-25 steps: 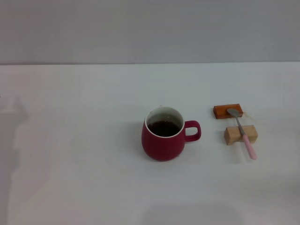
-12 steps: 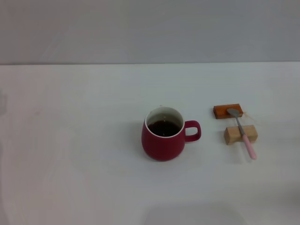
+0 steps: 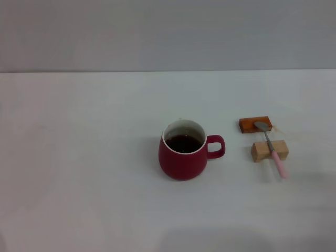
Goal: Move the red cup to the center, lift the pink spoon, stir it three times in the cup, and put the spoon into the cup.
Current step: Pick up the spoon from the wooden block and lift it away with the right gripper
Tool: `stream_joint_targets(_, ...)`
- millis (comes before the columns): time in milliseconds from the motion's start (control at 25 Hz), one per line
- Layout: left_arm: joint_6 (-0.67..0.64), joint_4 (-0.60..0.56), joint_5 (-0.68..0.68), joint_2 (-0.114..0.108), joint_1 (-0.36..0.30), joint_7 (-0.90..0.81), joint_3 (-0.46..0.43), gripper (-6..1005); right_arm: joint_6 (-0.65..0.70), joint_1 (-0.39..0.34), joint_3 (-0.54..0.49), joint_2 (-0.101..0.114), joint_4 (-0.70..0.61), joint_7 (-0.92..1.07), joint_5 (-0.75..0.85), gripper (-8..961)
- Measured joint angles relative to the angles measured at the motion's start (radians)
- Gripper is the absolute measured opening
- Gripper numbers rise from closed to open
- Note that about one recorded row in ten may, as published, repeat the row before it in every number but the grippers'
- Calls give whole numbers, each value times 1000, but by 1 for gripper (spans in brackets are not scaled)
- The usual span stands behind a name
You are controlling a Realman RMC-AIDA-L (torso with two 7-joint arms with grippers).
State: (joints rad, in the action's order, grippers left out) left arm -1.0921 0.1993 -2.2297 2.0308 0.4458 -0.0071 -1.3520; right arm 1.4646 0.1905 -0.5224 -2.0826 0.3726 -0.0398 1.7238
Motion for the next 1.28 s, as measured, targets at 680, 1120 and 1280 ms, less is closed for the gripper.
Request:
stream_joint_targets(680, -1, -4, -4, -16, 8, -1, -25, 843, -4, -93, 334, -3, 120, -3, -9, 713)
stream_joint_targets(1120, 0, -5, -4, -22, 4, -1, -25, 843, -60, -106, 423, -7, 141, -3, -10, 713)
stream_joint_targets(1280, 0, -5, -4, -23, 1, -1, -26, 843, -81, -100, 425, -9, 145, -3, -10, 714)
